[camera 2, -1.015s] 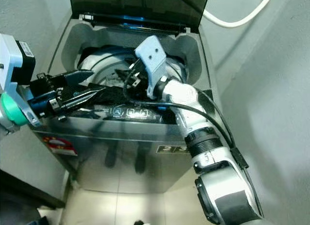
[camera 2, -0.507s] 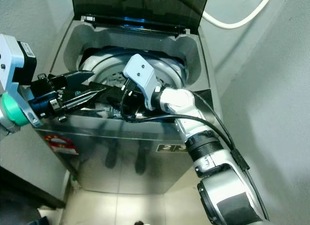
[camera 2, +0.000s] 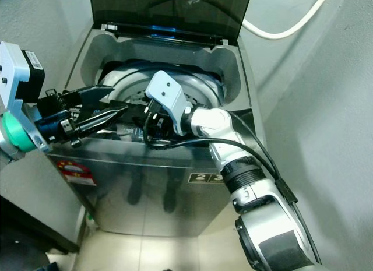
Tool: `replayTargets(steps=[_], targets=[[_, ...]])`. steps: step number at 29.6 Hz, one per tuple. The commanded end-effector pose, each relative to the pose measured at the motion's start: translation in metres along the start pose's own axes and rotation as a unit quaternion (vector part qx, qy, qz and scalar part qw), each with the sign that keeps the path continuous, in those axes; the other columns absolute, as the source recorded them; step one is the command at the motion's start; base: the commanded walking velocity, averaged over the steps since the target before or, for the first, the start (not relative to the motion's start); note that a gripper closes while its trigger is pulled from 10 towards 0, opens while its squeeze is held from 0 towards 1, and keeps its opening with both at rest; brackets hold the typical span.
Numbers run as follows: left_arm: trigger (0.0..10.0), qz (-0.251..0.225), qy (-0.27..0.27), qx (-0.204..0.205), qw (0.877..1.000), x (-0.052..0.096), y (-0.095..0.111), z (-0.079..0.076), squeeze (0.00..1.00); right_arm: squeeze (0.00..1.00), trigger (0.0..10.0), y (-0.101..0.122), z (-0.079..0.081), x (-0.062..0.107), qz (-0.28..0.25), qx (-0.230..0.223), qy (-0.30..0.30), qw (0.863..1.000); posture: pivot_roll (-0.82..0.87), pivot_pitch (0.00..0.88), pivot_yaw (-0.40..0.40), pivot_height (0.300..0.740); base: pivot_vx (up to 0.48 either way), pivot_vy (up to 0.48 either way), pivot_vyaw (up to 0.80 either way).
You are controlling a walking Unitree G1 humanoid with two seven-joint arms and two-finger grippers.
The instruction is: Clothes washing
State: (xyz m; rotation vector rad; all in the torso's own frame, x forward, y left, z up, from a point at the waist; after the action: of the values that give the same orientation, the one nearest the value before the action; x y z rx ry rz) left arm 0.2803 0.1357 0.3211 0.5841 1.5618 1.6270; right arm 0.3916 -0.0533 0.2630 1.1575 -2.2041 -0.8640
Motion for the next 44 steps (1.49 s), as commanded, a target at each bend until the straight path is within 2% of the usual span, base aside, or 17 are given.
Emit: replayTargets(steps=[1, 11, 14, 15, 17, 19, 20, 21, 22, 23, 24, 26, 29, 33, 34, 39, 44], targets=[[10.0, 0.009, -0.007, 0.004, 1.000, -0.002, -0.005, -0.004, 0.00, 0.00, 0.0, -0.025, 0.012, 0.002, 0.048, -0.036, 0.031, 0.998, 0.06, 0.188, 0.005, 0.740, 0.000, 0.000, 0.00], [10.0, 0.007, -0.004, 0.005, 1.000, -0.002, -0.005, -0.005, 0.00, 0.00, 0.0, -0.021, 0.003, -0.007, 0.049, -0.044, -0.007, 0.998, 0.07, 0.186, -0.006, 0.740, 0.000, 0.000, 0.00], [10.0, 0.008, -0.002, 0.005, 1.000, -0.001, -0.005, -0.005, 0.00, 0.00, 0.0, -0.010, -0.018, -0.009, 0.032, -0.049, -0.088, 0.994, 0.07, 0.185, -0.008, 0.740, 0.000, 0.000, 0.00], [10.0, 0.008, -0.002, 0.005, 1.000, -0.001, -0.005, -0.005, 0.00, 0.00, 0.0, -0.010, -0.018, -0.009, 0.032, -0.049, -0.088, 0.994, 0.07, 0.185, -0.008, 0.740, 0.000, 0.000, 0.00], [10.0, 0.008, -0.002, 0.005, 1.000, -0.001, -0.005, -0.005, 0.00, 0.00, 0.0, 0.001, -0.040, -0.008, 0.027, -0.028, -0.178, 0.983, 0.07, 0.184, -0.007, 0.740, 0.000, 0.000, 0.00], [10.0, 0.008, -0.002, 0.005, 1.000, -0.001, -0.005, -0.005, 0.00, 0.00, 0.0, 0.005, -0.048, -0.006, 0.029, -0.015, -0.214, 0.976, 0.07, 0.184, -0.007, 0.740, 0.000, 0.000, 0.00], [10.0, 0.007, -0.003, 0.006, 1.000, -0.002, -0.005, -0.005, 0.00, 0.00, 7.4, 0.009, -0.060, -0.003, 0.046, 0.014, -0.268, 0.962, 0.07, 0.184, -0.006, 0.740, 0.000, 0.000, 0.00], [10.0, 0.007, -0.003, 0.006, 1.000, -0.002, -0.005, -0.005, 0.00, 0.00, 7.4, 0.009, -0.060, -0.003, 0.046, 0.014, -0.268, 0.962, 0.07, 0.184, -0.006, 0.740, 0.000, 0.000, 0.00], [10.0, 0.007, -0.004, 0.007, 1.000, -0.002, -0.006, -0.006, 0.00, 0.00, 10.0, 0.013, -0.071, 0.002, 0.055, 0.045, -0.319, 0.945, 0.07, 0.184, -0.006, 0.740, 0.000, 0.000, 0.00], [10.0, 0.006, -0.005, 0.007, 1.000, -0.003, -0.006, -0.006, 0.00, 0.00, 10.0, 0.018, -0.080, 0.008, 0.057, 0.059, -0.362, 0.928, 0.07, 0.182, -0.007, 0.740, 0.000, 0.000, 0.00], [10.0, 0.006, -0.005, 0.007, 1.000, -0.003, -0.006, -0.006, 0.00, 0.00, 10.0, 0.018, -0.080, 0.008, 0.057, 0.059, -0.362, 0.928, 0.07, 0.182, -0.007, 0.740, 0.000, 0.000, 0.00], [10.0, 0.005, -0.005, 0.008, 1.000, -0.003, -0.006, -0.007, 0.00, 0.00, 10.0, 0.026, -0.089, 0.014, 0.043, 0.069, -0.408, 0.909, 0.07, 0.182, -0.012, 0.740, 0.000, 0.000, 0.00], [10.0, 0.005, -0.004, 0.008, 1.000, -0.003, -0.006, -0.007, 0.00, 0.00, 10.0, 0.029, -0.089, 0.014, 0.034, 0.076, -0.404, 0.911, 0.07, 0.182, -0.013, 0.740, 0.000, 0.000, 0.00], [10.0, 0.005, 0.000, 0.009, 1.000, -0.002, -0.007, -0.007, 0.00, 0.00, 10.0, 0.029, -0.083, 0.009, 0.041, 0.121, -0.374, 0.919, 0.07, 0.182, -0.015, 0.740, 0.000, 0.000, 0.00], [10.0, 0.005, 0.000, 0.009, 1.000, -0.002, -0.007, -0.007, 0.00, 1.00, 10.0, 0.024, -0.079, 0.007, 0.053, 0.133, -0.355, 0.924, 0.07, 0.183, -0.013, 0.740, 0.000, 0.000, 0.00], [10.0, 0.003, 0.001, 0.010, 1.000, -0.002, -0.006, -0.006, 0.00, 1.00, 10.0, 0.005, -0.068, 0.003, 0.085, 0.118, -0.303, 0.942, 0.07, 0.184, -0.010, 0.740, 0.000, 0.000, 0.00], [10.0, 0.003, 0.000, 0.010, 1.000, -0.003, -0.007, -0.006, 0.00, 1.00, 10.0, 0.002, -0.066, 0.004, 0.084, 0.106, -0.290, 0.947, 0.06, 0.184, -0.005, 0.740, 0.000, 0.000, 0.00]])
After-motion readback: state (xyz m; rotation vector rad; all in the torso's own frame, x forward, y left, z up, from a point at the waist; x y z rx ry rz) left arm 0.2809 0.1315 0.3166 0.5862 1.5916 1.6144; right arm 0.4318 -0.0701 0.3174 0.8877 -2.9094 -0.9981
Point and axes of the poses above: a point about 5 cm out from each wrist's last joint towards the gripper, its own x axis pointing back from the gripper into the wrist, its own y axis along the axis of the wrist's last joint, z = x × y, the point moved 2 cm from there along -x, pointing out of the wrist towards the gripper, and after that the axes turned 12 degrees about x, right-handed, at the moved point
